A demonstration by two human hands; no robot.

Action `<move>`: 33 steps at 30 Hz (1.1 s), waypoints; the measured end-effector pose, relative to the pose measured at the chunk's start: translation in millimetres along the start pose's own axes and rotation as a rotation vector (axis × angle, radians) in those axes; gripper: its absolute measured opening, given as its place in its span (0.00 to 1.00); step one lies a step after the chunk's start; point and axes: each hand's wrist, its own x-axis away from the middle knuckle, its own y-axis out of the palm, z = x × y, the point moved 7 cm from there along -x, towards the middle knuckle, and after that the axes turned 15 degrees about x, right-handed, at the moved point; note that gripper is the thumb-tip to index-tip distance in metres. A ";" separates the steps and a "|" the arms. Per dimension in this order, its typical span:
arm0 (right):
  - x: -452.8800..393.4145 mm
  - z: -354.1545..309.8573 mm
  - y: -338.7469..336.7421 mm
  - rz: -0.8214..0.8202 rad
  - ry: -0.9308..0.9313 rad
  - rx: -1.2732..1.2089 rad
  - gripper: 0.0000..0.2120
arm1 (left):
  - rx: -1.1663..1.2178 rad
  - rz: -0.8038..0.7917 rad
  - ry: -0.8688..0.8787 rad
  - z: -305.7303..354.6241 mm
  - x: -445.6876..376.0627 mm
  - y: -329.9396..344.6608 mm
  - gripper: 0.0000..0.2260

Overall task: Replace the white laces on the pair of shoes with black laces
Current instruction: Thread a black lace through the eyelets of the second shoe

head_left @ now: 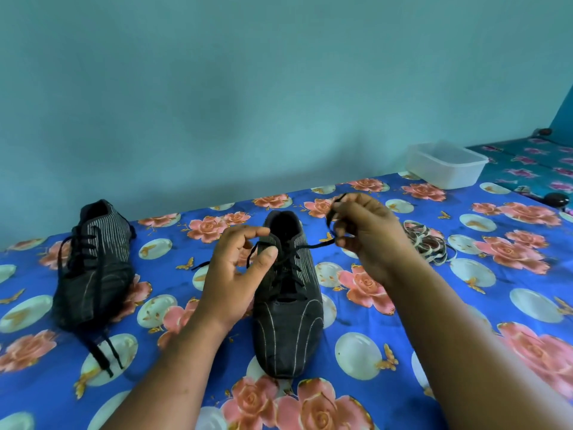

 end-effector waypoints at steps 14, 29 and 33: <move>24.5 -5.9 57.3 -0.204 -0.174 0.135 0.05 | 0.008 0.113 0.101 27.8 -1.0 13.5 0.04; 17.6 -5.3 48.6 -0.210 -0.274 0.318 0.02 | 0.061 -0.012 -0.073 20.9 -5.0 26.4 0.07; 13.8 -0.2 45.6 -0.175 -0.248 0.319 0.02 | -0.043 0.058 -0.051 14.7 -11.8 18.9 0.05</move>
